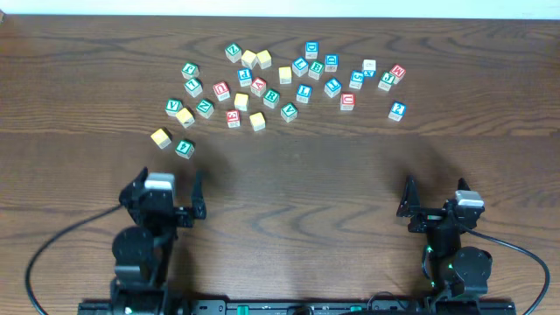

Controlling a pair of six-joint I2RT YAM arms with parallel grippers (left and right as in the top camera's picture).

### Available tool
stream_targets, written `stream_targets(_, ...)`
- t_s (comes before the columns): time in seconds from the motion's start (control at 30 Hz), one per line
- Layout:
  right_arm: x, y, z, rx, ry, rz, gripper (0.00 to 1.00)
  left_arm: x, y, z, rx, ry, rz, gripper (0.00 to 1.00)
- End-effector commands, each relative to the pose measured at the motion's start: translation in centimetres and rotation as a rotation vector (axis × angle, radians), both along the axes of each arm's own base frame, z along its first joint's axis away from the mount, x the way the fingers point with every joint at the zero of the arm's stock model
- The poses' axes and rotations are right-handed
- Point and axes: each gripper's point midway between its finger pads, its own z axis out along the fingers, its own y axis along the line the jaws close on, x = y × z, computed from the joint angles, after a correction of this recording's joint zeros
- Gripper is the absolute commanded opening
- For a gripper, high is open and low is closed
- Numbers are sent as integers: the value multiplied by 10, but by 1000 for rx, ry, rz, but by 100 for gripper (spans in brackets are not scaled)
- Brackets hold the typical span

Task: Spell out ROBOT
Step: 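Raise both arms and move the grippers forward over the blocks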

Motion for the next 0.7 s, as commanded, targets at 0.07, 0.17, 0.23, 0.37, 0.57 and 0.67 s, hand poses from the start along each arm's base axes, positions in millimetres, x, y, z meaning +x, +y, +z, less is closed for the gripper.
stream_targets(0.07, 0, 1, -1, -9, 0, 4, 99, 17, -14, 35, -31, 25, -72, 97)
stream_targets(0.17, 0, 1, -1, -9, 0, 4, 99, 28, -20, 38, -39, 77, -106, 97)
stream_targets(0.23, 0, 1, 0, -10, -2, 2, 99, 34, -22, 37, -41, 113, -112, 98)
stream_targets(0.37, 0, -1, 1, -10, -8, -7, 99, 44, -22, 39, -42, 173, -110, 98)
stream_targets(0.57, 0, -1, 3, -7, -14, -6, 99, 52, -25, 51, -47, 266, -122, 97)
stream_targets(0.67, 0, 9, 11, -2, -48, 51, 99, 53, -28, 58, -55, 304, -139, 97)
